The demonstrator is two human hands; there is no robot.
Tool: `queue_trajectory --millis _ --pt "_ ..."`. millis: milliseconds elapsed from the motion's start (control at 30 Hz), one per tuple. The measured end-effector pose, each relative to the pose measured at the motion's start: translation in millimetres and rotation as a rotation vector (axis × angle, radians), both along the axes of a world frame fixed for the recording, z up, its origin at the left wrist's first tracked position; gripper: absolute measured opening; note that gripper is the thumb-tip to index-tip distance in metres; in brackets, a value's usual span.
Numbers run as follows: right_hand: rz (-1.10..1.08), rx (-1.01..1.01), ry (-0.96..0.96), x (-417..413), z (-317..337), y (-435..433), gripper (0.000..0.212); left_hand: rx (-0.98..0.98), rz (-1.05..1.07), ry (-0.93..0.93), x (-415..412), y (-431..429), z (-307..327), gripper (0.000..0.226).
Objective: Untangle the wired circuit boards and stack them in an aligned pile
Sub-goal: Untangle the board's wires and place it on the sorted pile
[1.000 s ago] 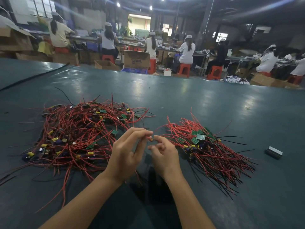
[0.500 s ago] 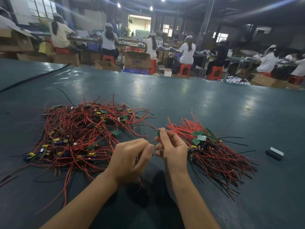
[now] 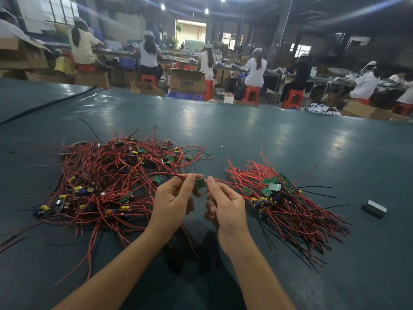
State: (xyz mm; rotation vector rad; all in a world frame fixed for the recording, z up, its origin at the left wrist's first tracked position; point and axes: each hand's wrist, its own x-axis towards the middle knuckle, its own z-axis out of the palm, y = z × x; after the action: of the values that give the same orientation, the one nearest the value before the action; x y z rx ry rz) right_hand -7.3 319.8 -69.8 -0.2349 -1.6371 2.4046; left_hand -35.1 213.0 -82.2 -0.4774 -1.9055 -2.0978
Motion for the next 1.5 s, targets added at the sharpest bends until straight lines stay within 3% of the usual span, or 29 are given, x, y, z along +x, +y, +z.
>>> queue_trajectory --millis 133,267,500,633,733,833,1133,1500 --pt "-0.091 -0.017 -0.031 -4 -1 5 0.023 0.072 -0.005 -0.097 -3 -6 2 0.025" --pt "-0.023 0.137 -0.094 1 0 3 0.026 0.07 -0.063 -0.09 -3 -6 3 0.024" --pt "-0.064 -0.021 -0.066 -1 -1 -1 0.021 -0.006 -0.099 -0.093 -1 -6 4 0.028" --pt "-0.07 0.008 -0.041 0 -2 -5 0.024 -0.008 -0.134 -0.125 -1 -5 4 0.019" --pt "-0.096 0.007 -0.022 -1 -2 -6 0.022 -0.06 -0.137 -0.121 -2 -4 3 0.032" --pt "-0.134 0.05 -0.023 1 -2 -6 0.021 -0.102 -0.077 -0.103 -5 -5 1 0.029" --pt "-0.261 -0.036 -0.068 -1 4 4 0.019 -0.131 -0.087 -0.183 -7 -4 0 0.034" --pt "-0.439 -0.286 0.002 -5 8 15 0.011 -0.129 -0.116 -0.168 -8 -3 0 0.029"
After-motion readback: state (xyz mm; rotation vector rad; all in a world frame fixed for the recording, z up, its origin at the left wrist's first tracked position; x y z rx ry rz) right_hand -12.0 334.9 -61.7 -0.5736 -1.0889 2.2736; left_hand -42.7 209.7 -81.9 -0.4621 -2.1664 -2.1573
